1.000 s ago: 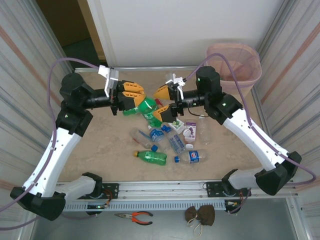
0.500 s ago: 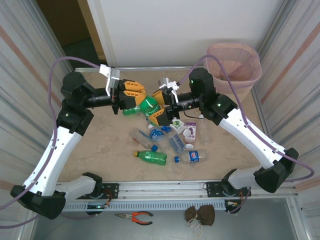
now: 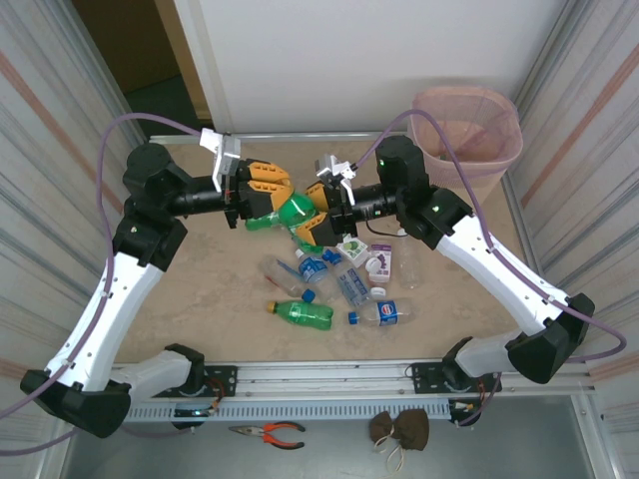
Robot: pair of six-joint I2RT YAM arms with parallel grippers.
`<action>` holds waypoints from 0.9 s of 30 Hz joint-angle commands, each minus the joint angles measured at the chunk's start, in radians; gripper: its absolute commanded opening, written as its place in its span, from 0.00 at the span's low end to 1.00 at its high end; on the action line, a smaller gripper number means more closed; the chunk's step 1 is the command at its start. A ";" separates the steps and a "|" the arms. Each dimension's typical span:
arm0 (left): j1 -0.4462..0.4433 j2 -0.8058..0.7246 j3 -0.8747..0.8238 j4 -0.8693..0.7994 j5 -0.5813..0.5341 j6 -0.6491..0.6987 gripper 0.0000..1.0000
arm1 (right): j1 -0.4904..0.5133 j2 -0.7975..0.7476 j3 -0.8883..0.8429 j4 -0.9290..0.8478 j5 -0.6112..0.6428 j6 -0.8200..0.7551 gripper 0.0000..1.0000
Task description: Put the plastic bottles in the bin
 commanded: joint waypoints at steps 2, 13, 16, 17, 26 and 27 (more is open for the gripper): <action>-0.002 -0.031 0.008 0.018 -0.057 0.021 0.44 | 0.010 -0.013 0.033 -0.005 0.003 -0.013 0.59; 0.000 -0.140 -0.053 -0.008 -0.228 0.078 0.67 | -0.109 -0.068 0.037 -0.006 0.059 0.039 0.56; -0.001 -0.146 -0.060 -0.013 -0.236 0.079 0.68 | -0.179 -0.082 0.045 -0.009 0.093 0.080 0.55; 0.000 -0.146 -0.061 -0.016 -0.236 0.079 0.68 | -0.202 -0.086 0.052 -0.009 0.105 0.096 0.55; 0.001 -0.147 -0.073 -0.026 -0.239 0.080 0.68 | -0.515 -0.053 0.158 -0.106 0.243 0.226 0.50; 0.003 -0.148 -0.073 -0.028 -0.239 0.082 0.68 | -0.551 -0.043 0.180 -0.122 0.257 0.235 0.50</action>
